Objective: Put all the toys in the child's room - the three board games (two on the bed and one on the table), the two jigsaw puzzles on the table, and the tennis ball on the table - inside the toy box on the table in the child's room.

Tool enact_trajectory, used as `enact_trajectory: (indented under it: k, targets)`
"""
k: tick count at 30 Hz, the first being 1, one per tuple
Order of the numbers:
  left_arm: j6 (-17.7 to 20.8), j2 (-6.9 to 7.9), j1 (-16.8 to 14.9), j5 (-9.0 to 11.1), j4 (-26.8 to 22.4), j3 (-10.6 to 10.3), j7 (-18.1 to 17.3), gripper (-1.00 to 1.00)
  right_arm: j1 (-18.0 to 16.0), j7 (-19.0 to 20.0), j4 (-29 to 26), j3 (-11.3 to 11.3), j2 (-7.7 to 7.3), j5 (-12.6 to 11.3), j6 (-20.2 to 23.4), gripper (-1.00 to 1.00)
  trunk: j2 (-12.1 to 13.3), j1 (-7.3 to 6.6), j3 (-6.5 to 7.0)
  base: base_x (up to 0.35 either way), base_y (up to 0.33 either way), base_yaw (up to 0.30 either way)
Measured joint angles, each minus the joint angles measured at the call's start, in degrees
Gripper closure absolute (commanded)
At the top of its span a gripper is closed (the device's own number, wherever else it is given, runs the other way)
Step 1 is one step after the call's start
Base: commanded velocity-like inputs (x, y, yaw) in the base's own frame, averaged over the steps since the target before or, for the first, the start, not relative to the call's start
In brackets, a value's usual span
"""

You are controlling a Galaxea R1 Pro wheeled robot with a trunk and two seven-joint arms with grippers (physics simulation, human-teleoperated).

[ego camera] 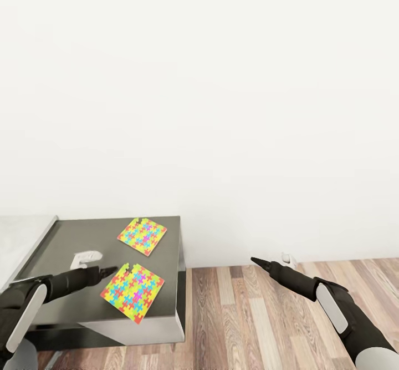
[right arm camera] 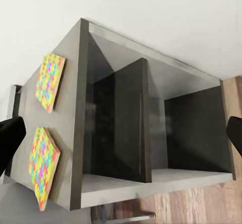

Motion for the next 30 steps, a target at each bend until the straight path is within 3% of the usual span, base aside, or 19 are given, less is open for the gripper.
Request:
enact_trajectory:
  k: [6, 30]
  targets:
    - [-0.06, -0.08, 0.0, -0.03, 0.03, -1.06, 0.06, -1.0, 0.01, -0.01, 0.0, 0.06, 0.0, 0.0, 0.0, -1.0, 0.0, 0.0, -0.56, 0.0, 0.0, 0.0]
    - [-0.13, -0.1, 0.0, -0.05, 0.08, -1.25, 0.09, -1.0, 0.01, -0.1, 0.01, 0.09, 0.0, -0.01, -0.03, -1.0, -0.01, -0.01, -2.82, 0.014, 0.017, 0.0]
